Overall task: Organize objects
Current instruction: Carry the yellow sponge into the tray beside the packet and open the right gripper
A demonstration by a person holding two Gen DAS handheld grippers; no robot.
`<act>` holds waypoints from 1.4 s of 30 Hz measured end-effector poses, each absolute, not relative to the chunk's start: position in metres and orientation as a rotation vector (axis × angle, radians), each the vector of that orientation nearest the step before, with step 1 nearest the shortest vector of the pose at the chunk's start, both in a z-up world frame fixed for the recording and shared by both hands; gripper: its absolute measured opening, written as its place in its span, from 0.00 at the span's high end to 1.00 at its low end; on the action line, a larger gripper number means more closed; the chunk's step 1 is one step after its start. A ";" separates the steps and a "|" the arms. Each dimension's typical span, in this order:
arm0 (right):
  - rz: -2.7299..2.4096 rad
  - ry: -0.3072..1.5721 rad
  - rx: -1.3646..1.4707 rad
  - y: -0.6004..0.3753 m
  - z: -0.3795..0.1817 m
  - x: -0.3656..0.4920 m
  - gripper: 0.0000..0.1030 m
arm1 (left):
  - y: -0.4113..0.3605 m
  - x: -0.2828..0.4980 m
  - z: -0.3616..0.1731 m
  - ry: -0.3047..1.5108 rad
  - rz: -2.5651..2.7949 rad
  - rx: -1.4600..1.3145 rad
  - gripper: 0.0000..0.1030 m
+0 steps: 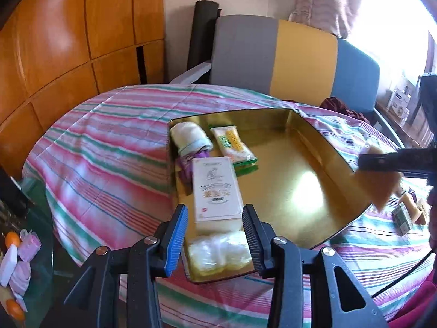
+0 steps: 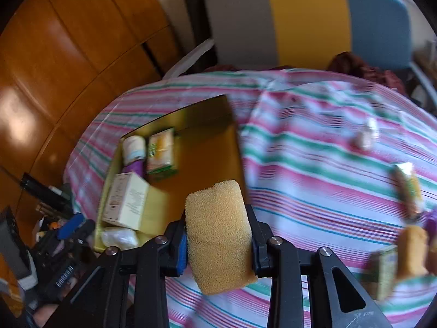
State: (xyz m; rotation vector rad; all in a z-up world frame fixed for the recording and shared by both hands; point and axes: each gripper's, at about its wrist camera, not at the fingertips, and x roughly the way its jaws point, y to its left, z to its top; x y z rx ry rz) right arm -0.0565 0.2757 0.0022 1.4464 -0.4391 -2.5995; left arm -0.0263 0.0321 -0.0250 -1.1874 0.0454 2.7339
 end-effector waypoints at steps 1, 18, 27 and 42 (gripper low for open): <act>-2.578 -0.432 1.463 0.266 -0.003 -0.065 0.66 | 0.028 -0.026 -0.026 0.039 2.741 -1.193 0.60; -2.350 -0.649 1.605 0.172 -0.076 -0.163 0.55 | -0.020 -0.033 -0.049 -0.098 2.787 -1.326 0.60; -2.338 -0.663 1.515 0.179 -0.061 -0.143 0.43 | -0.015 -0.031 -0.050 -0.087 2.782 -1.326 0.60; -2.547 -0.453 1.398 0.217 -0.029 -0.072 0.27 | 0.009 -0.021 -0.046 -0.028 2.732 -1.297 0.60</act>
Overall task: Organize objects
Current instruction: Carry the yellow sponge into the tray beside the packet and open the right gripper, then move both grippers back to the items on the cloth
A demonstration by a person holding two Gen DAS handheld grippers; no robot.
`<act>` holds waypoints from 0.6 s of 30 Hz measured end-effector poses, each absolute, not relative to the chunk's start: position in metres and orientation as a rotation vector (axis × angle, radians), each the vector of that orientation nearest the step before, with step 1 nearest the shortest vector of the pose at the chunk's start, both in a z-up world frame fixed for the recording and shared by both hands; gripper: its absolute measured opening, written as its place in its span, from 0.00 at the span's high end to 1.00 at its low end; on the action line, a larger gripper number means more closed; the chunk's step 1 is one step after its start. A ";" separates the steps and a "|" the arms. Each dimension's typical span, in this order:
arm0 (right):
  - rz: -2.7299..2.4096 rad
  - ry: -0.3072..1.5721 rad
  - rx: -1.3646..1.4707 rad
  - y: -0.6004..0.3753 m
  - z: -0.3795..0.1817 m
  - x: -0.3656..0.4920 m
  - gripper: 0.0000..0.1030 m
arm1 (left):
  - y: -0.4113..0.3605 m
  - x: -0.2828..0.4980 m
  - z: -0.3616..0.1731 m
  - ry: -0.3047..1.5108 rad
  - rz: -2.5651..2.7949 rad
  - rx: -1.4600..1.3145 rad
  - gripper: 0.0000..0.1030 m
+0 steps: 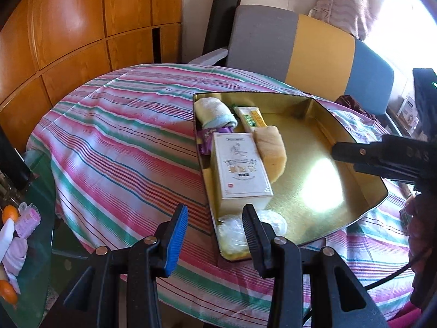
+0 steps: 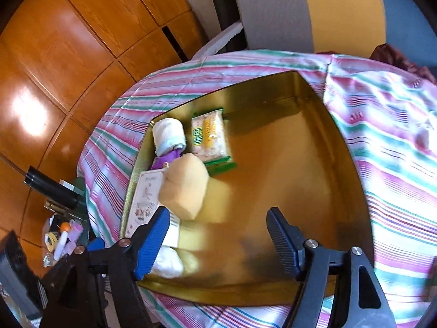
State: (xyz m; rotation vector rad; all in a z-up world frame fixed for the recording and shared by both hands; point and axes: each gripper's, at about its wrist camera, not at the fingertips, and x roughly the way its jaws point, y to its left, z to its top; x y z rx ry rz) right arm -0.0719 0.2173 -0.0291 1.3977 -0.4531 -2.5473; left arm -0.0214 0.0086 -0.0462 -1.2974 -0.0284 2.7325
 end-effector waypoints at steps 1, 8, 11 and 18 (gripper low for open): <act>-2.557 -0.445 1.392 0.220 -0.028 -0.068 0.26 | 0.011 -0.021 -0.046 -0.023 2.729 -1.297 0.60; -2.616 -0.446 1.357 0.258 -0.018 -0.031 0.23 | 0.028 -0.019 -0.042 0.026 2.694 -1.279 0.60; -2.662 -0.473 1.364 0.288 -0.015 -0.015 0.23 | 0.041 -0.019 -0.036 0.056 2.680 -1.252 0.60; -2.852 -0.526 1.406 0.383 0.000 0.030 0.20 | 0.083 -0.020 -0.017 0.134 2.608 -1.154 0.60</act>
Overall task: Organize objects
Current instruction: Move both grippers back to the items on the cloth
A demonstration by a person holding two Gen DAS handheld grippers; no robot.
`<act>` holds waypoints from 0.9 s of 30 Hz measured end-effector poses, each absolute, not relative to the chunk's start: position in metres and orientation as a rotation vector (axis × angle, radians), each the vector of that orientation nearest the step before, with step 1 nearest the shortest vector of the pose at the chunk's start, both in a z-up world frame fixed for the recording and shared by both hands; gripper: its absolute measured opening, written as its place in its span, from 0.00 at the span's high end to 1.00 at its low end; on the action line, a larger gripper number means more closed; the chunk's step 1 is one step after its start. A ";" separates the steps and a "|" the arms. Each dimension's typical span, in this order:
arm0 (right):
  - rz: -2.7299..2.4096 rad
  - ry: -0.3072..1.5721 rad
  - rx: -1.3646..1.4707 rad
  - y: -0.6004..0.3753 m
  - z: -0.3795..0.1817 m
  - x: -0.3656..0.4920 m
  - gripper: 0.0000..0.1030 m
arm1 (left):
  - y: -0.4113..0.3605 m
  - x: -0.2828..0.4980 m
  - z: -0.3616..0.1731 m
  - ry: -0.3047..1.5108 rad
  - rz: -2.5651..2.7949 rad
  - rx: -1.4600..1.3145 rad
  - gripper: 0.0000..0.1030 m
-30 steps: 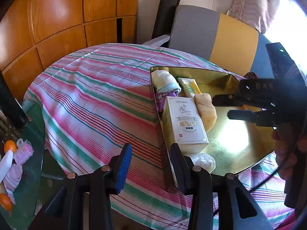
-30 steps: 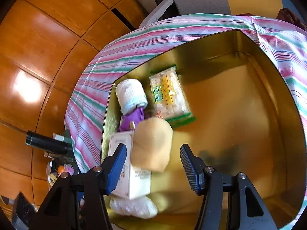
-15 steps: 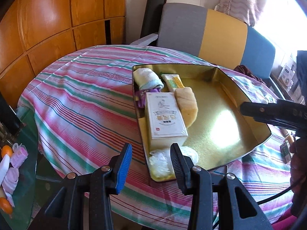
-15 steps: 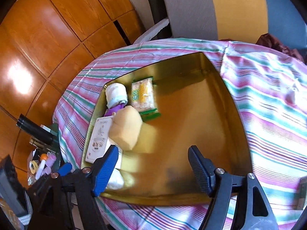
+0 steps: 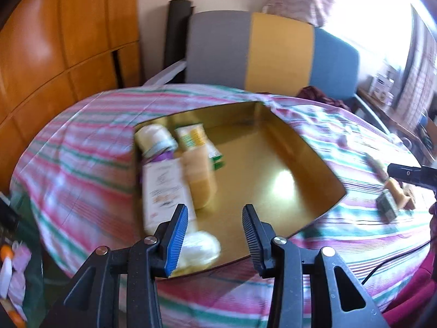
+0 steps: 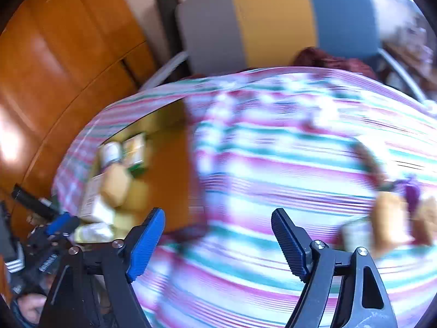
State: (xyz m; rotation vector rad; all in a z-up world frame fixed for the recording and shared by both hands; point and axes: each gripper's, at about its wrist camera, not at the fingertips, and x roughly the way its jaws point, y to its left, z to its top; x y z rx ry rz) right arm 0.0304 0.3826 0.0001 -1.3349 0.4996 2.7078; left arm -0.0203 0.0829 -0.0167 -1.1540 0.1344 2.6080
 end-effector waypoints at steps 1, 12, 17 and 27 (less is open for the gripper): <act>2.673 0.493 -1.309 0.399 0.003 0.038 0.19 | 0.091 -0.019 -0.014 0.148 2.594 -1.138 0.60; 2.088 0.847 -0.987 0.582 -0.030 0.150 0.09 | 0.213 -0.004 -0.006 0.276 2.299 -1.065 0.60; 1.963 1.042 -0.920 0.609 -0.041 0.173 0.09 | 0.275 0.003 -0.023 0.278 2.112 -1.140 0.60; 2.051 1.030 -0.986 0.600 -0.047 0.156 0.08 | 0.361 0.004 -0.065 0.180 1.890 -1.345 0.44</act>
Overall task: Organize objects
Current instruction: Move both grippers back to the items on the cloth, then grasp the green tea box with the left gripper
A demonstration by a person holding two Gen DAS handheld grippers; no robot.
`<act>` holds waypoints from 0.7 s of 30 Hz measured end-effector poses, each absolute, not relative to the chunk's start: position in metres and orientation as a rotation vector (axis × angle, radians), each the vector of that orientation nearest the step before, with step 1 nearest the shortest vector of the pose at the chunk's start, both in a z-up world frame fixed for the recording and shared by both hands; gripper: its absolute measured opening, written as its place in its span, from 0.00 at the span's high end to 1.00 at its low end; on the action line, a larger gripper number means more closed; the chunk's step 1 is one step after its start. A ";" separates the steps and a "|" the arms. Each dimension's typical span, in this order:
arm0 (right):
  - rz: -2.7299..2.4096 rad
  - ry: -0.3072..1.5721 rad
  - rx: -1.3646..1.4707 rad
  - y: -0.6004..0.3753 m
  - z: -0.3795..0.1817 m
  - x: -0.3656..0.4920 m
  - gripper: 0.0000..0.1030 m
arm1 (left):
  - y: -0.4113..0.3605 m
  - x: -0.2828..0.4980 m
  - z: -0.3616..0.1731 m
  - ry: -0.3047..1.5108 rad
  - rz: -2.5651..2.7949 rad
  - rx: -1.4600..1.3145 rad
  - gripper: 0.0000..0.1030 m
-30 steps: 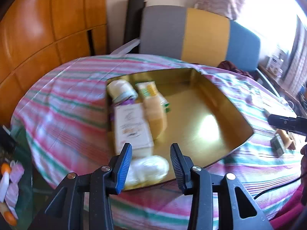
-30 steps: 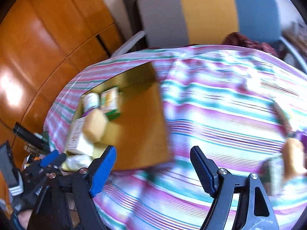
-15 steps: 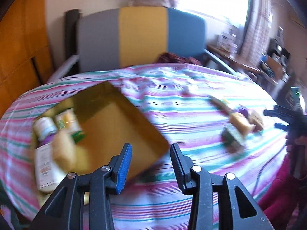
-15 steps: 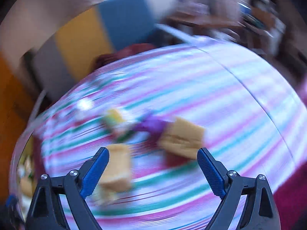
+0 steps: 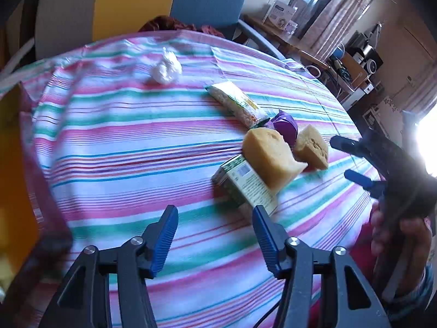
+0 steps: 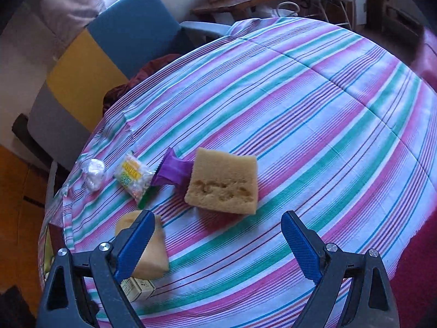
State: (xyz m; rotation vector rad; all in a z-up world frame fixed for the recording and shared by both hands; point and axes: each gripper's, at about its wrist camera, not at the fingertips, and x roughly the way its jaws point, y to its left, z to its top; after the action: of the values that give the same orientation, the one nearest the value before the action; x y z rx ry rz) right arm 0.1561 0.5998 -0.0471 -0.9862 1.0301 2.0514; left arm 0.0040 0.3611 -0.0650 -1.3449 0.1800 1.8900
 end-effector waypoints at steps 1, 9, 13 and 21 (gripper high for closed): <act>2.055 1.034 -0.988 0.600 -0.048 0.155 0.08 | 0.366 0.003 -0.068 0.171 1.884 -1.361 0.42; 2.077 1.048 -1.011 0.600 -0.051 0.151 0.08 | 0.397 -0.011 -0.089 0.148 1.892 -1.451 0.37; 2.079 1.051 -1.017 0.601 -0.052 0.151 0.07 | 0.411 -0.016 -0.092 0.154 1.892 -1.434 0.33; 2.071 1.033 -1.043 0.601 -0.055 0.149 0.07 | 0.420 -0.018 -0.097 0.199 1.879 -1.422 0.48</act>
State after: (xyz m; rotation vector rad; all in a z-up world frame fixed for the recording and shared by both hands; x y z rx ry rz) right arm 0.1487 0.6006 -0.0546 -1.0432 1.0334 2.0710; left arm -0.0185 0.4203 -0.0974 -1.4222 0.1993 1.8789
